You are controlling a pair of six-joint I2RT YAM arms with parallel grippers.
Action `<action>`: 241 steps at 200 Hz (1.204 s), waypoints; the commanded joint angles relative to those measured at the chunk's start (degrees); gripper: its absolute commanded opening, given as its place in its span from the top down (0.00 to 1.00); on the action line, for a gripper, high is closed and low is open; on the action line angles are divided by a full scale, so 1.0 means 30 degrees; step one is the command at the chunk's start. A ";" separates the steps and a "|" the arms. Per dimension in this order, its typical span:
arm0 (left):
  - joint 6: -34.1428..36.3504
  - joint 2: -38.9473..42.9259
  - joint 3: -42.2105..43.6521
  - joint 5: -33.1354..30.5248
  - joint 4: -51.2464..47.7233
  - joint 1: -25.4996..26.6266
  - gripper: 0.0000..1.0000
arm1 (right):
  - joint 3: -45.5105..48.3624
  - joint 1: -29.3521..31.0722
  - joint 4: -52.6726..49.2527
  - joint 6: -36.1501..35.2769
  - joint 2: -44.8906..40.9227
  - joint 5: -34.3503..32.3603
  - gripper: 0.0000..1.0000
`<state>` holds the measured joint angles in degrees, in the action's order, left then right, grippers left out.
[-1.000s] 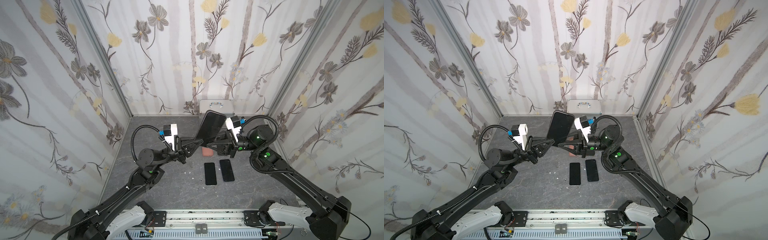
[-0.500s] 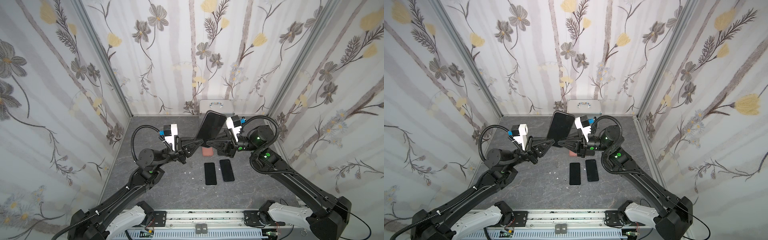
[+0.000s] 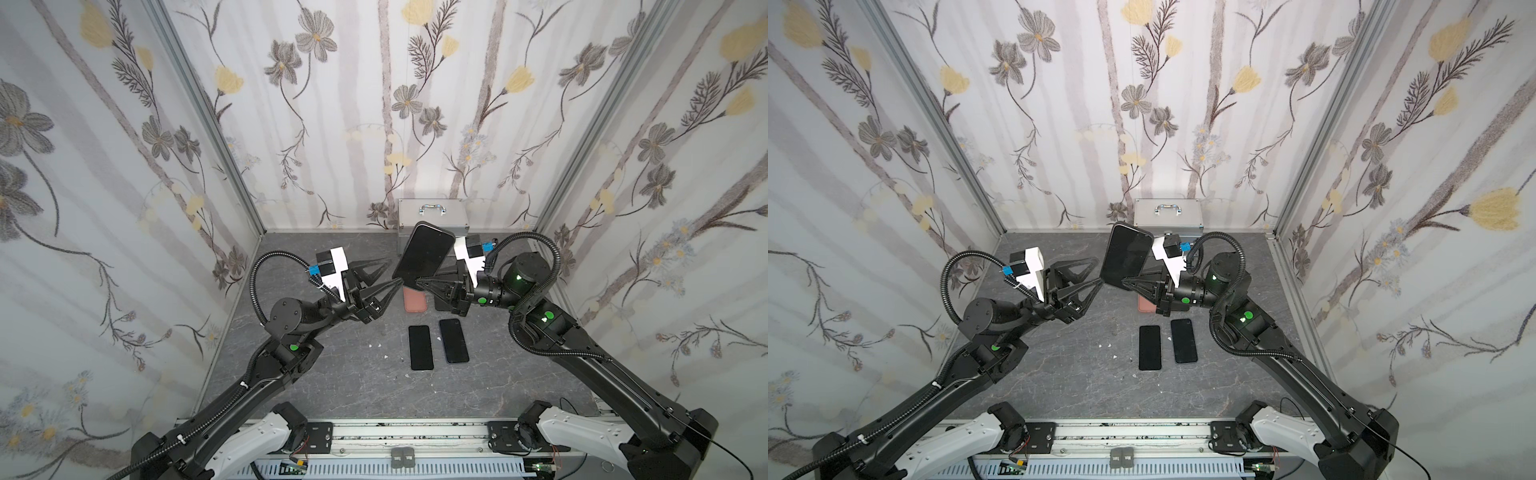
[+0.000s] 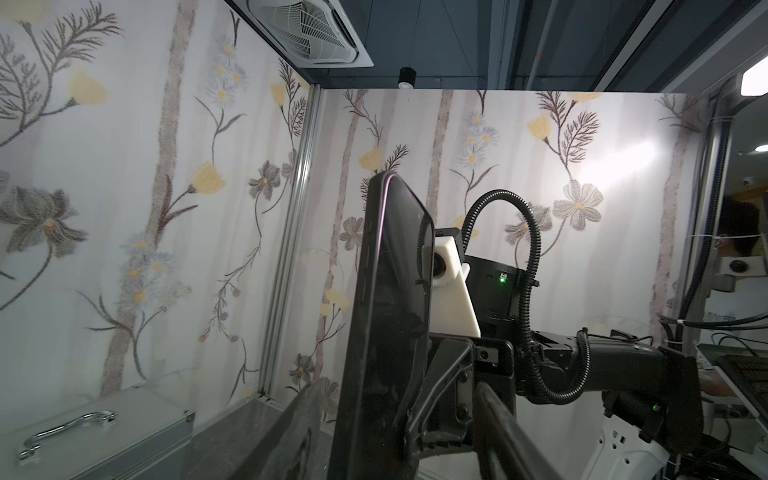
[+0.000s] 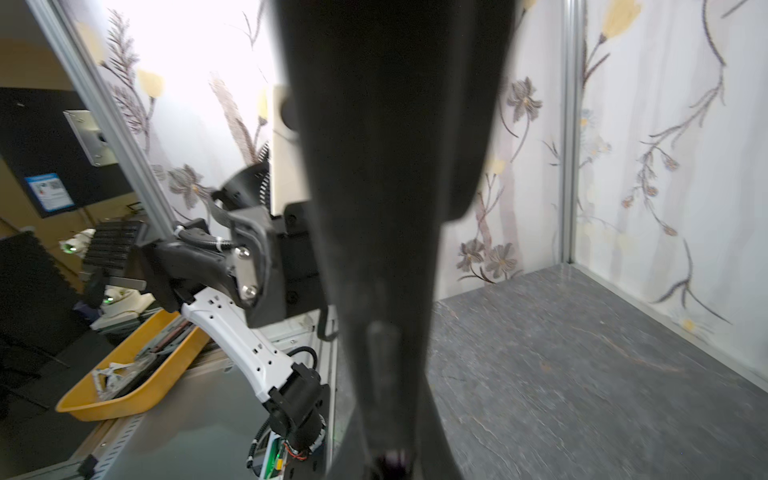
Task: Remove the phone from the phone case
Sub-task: 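Lower the black phone toward the table with both grippers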
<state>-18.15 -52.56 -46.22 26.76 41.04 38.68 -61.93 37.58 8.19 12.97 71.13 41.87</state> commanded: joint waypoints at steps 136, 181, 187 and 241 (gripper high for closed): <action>0.8292 0.0349 -0.1305 -0.0643 -0.3132 0.0116 0.51 | -0.1182 0.2322 -0.5438 -0.6540 -0.0142 -0.6612 1.00; 0.8281 0.0323 -0.1296 -0.0713 -0.3132 0.0149 0.53 | -0.1256 0.2588 -0.5636 -0.6812 -0.0025 -0.6745 1.00; 0.8278 0.0316 -0.1279 -0.0746 -0.3132 0.0131 0.53 | -0.1269 0.2615 -0.5672 -0.6911 -0.0054 -0.6721 1.00; 0.8228 0.0267 -0.1306 -0.0747 -0.3132 0.0114 0.54 | -0.1354 0.2937 -0.5890 -0.7136 0.0085 -0.6668 1.00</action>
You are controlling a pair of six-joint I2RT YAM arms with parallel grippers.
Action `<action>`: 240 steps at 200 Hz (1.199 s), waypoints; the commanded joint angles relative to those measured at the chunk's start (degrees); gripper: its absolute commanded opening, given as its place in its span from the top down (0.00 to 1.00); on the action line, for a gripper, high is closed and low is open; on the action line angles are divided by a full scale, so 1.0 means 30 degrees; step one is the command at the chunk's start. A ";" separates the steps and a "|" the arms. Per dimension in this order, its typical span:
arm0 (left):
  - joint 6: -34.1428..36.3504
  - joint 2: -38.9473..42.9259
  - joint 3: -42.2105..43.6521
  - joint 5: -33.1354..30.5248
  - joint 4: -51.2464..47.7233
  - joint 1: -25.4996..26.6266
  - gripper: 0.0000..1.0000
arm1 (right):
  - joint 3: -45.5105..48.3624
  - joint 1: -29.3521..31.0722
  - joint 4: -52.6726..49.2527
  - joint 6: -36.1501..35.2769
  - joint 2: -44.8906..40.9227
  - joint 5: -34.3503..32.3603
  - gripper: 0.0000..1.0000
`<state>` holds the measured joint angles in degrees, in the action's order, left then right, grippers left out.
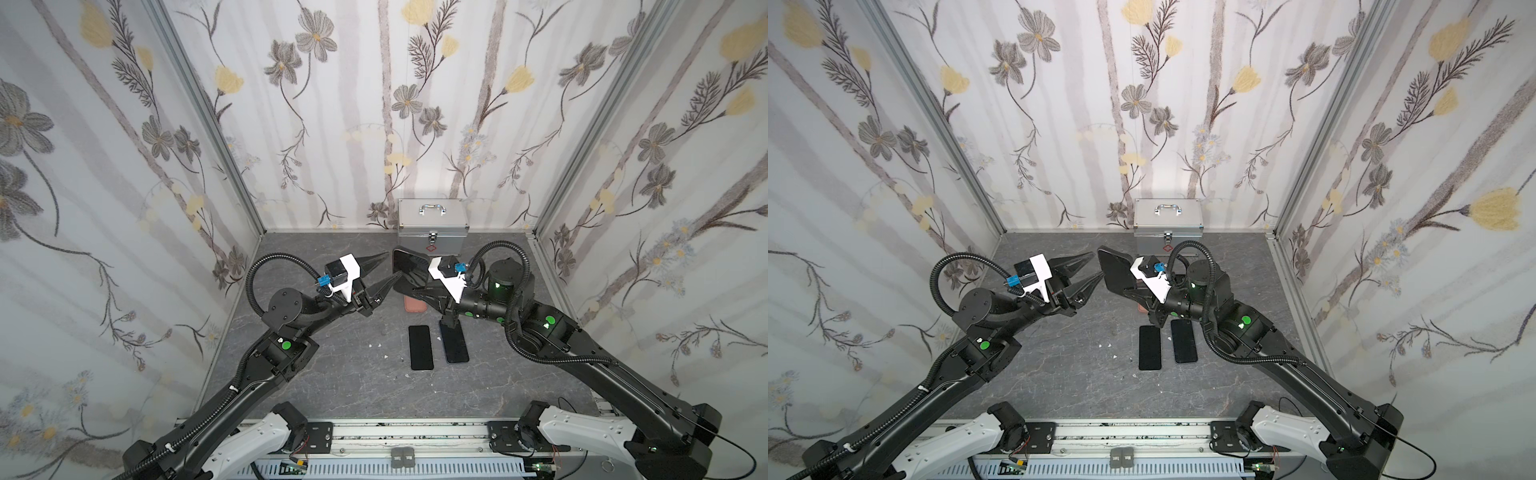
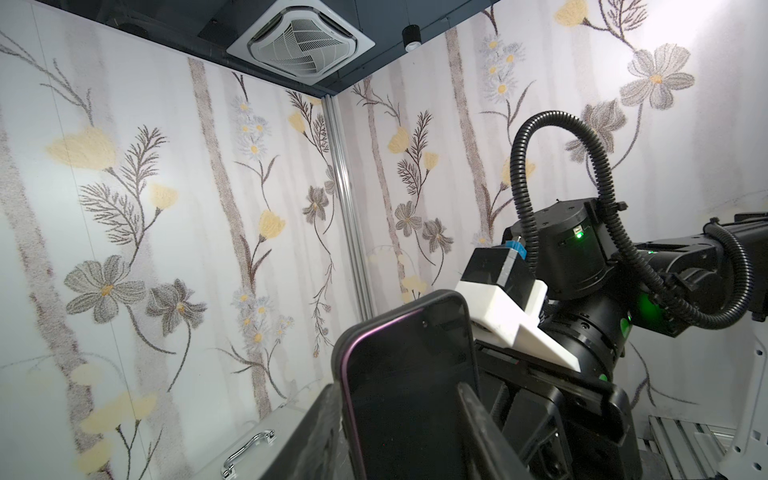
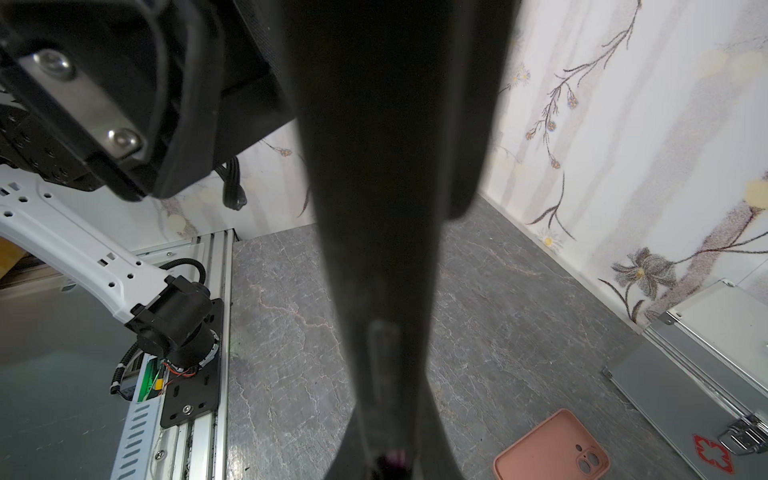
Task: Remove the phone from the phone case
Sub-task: 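Lower the black phone toward the table with both grippers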
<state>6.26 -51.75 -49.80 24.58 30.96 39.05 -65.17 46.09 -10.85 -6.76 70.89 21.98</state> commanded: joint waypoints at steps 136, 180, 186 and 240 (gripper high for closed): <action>-0.0124 -0.0095 0.0200 0.0128 0.0195 -0.0004 0.54 | -0.1003 0.1243 -0.0292 -0.1234 0.0670 -0.0865 1.00; -0.0305 -0.0329 0.0227 0.0276 0.0132 0.0010 0.57 | -0.1474 0.1748 -0.0700 -0.1648 0.0949 -0.1684 1.00; -0.0315 -0.0302 0.0231 0.0249 0.0095 0.0011 0.57 | -0.1451 0.1774 -0.0665 -0.1642 0.0949 -0.1728 1.00; 0.0099 0.0488 0.0556 -0.1390 0.0108 0.0009 0.48 | -0.0280 0.1603 0.0893 -0.0156 0.0157 -0.4897 1.00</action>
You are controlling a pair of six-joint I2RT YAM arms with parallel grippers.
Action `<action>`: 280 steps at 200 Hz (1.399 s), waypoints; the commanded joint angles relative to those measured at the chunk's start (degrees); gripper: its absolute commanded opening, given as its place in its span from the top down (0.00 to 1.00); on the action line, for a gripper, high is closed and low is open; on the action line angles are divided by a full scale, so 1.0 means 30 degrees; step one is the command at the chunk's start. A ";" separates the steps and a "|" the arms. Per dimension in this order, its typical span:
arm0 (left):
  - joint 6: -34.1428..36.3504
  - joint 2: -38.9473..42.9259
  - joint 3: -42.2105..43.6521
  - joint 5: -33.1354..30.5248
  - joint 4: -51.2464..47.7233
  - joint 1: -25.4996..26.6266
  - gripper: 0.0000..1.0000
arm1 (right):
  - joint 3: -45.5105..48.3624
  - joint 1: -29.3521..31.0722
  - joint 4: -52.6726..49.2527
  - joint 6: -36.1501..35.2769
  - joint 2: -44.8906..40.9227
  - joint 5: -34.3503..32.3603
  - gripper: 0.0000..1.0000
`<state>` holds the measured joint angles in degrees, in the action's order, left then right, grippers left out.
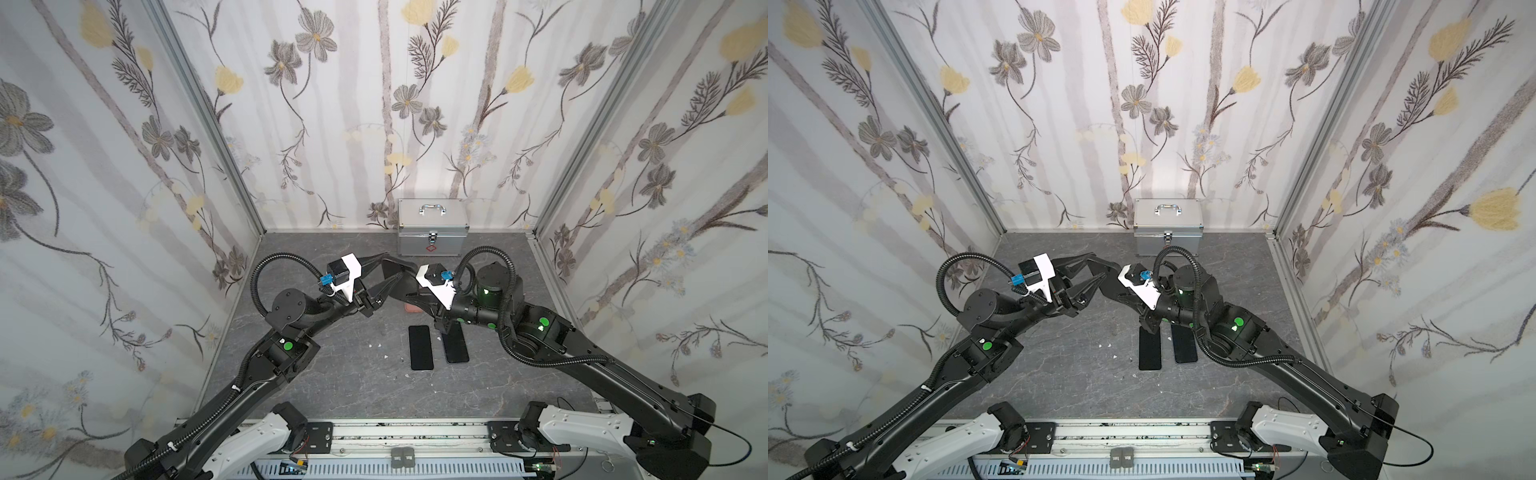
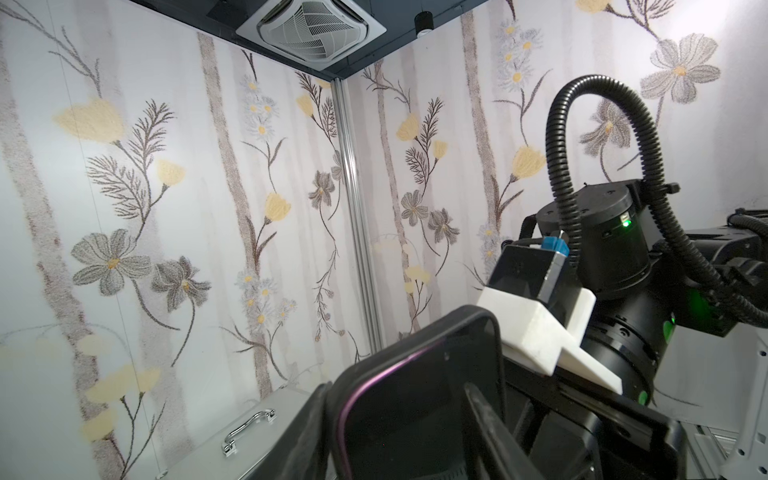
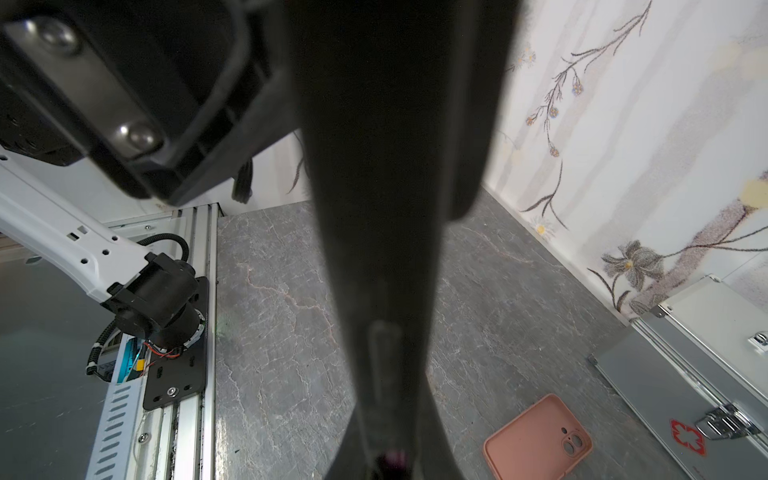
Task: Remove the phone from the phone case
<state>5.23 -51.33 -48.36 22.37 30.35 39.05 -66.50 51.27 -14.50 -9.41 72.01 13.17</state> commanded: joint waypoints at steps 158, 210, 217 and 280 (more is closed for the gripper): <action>0.0302 0.0464 0.0123 -0.0296 0.0304 0.0027 0.49 | -0.0494 -0.0053 0.1248 0.0384 0.0460 0.0090 1.00; 0.0264 0.0380 0.0108 -0.0245 0.0298 -0.0008 0.49 | -0.0613 0.0019 0.0945 0.0177 0.0640 0.0212 1.00; 0.0262 0.0411 0.0116 -0.0235 0.0307 -0.0008 0.49 | -0.0599 0.0021 0.0936 0.0139 0.0636 0.0242 1.00; 0.0212 0.0411 0.0209 -0.0435 0.0305 -0.0003 0.49 | -0.0459 0.0168 0.0894 -0.0121 0.0596 0.0192 1.00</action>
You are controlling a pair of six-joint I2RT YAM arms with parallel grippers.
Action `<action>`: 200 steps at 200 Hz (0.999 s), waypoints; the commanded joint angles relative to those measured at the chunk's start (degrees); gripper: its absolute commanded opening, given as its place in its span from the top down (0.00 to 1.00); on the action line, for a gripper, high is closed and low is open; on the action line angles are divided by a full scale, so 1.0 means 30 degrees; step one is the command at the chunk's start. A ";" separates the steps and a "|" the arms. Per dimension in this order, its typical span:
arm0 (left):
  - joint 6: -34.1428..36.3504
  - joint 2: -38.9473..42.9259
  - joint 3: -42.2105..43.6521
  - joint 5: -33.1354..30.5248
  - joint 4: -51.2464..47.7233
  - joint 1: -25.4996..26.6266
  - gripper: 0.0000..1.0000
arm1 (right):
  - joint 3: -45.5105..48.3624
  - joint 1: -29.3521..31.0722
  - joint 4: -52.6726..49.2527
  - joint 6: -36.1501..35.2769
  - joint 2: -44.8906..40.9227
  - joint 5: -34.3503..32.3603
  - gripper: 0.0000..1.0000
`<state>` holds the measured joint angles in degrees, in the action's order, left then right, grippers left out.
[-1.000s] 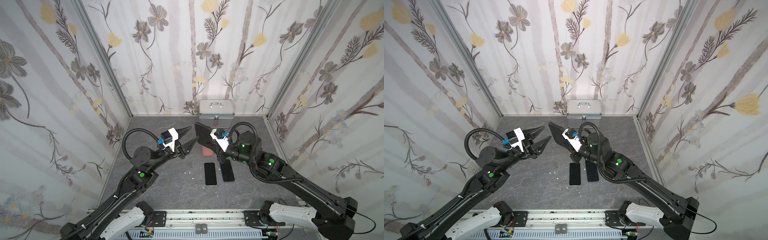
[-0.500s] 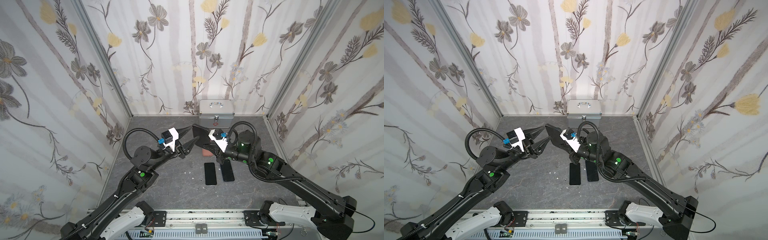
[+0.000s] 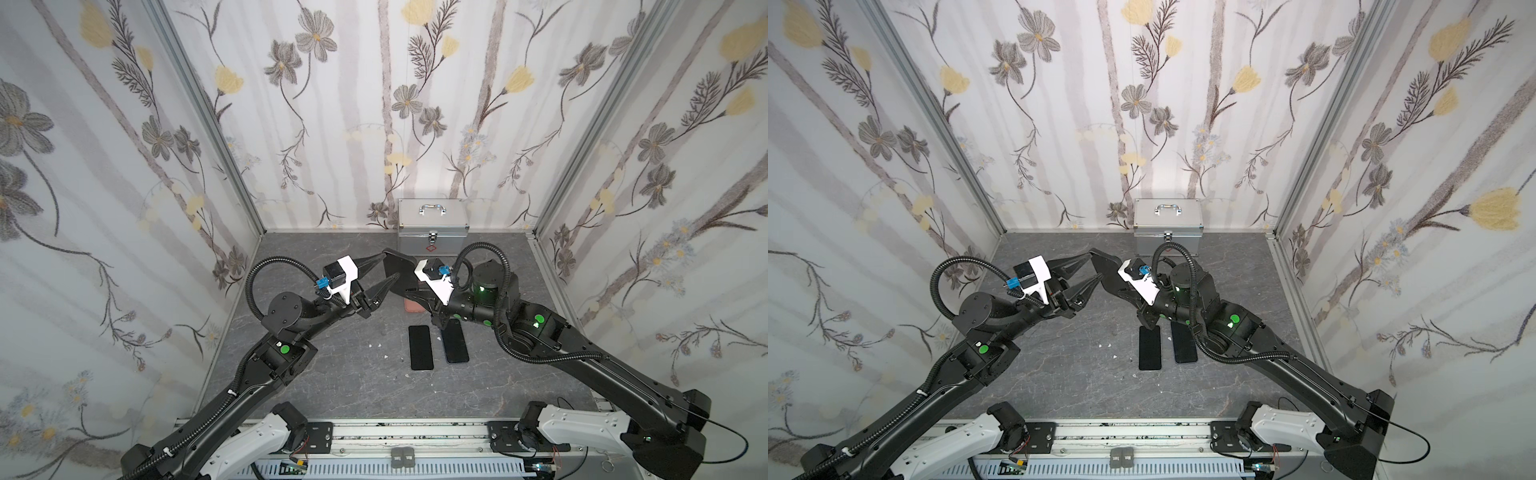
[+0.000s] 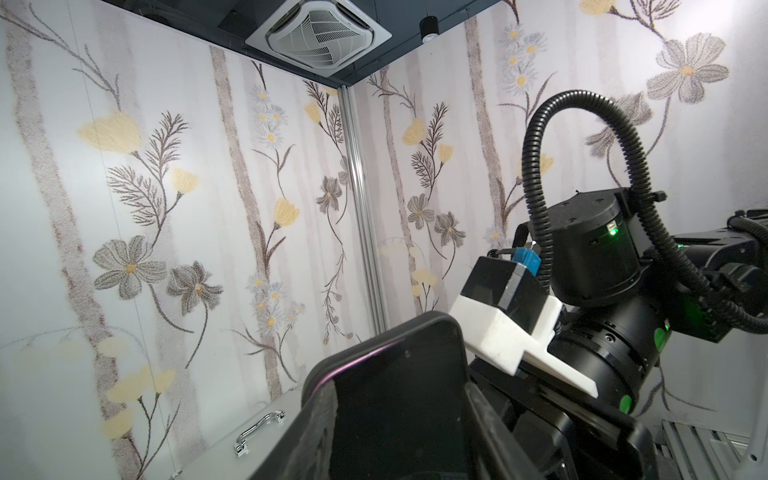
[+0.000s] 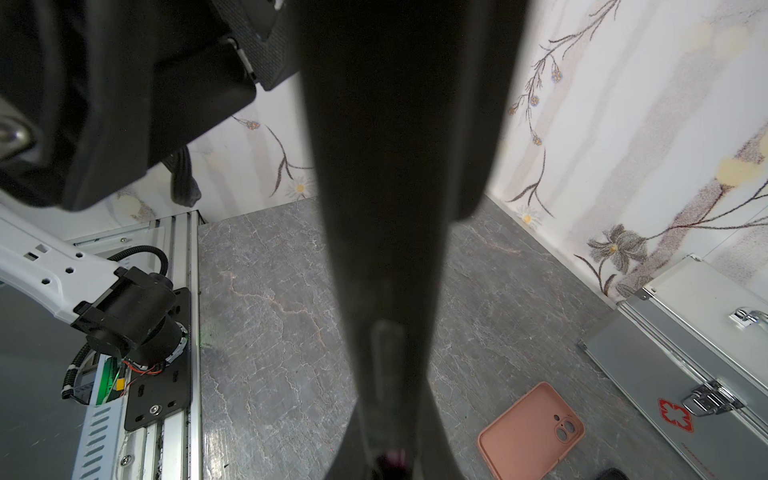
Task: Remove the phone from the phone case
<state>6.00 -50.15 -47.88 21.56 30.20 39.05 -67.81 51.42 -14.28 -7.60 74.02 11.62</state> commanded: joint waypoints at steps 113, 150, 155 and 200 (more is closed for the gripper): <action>-0.0120 0.0074 0.0080 -0.0066 0.0339 -0.0008 0.50 | 0.0266 0.0116 0.1330 -0.0471 -0.0379 -0.0089 1.00; -0.0183 -0.0063 0.0054 0.0192 0.0357 -0.0030 0.51 | 0.0159 0.0135 0.1198 -0.0491 -0.0287 -0.0027 1.00; -0.0187 -0.0072 0.0057 0.0218 0.0350 -0.0003 0.51 | 0.0162 0.0116 0.1239 -0.0459 -0.0298 -0.0025 1.00; -0.0191 -0.0105 0.0110 0.0229 0.0364 -0.0004 0.52 | 0.0266 0.0131 0.1447 -0.0410 -0.0530 -0.0129 1.00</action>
<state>5.78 -50.41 -47.70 20.69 30.33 39.03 -66.72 51.66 -14.94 -8.16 72.90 10.07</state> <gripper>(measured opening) 0.483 0.093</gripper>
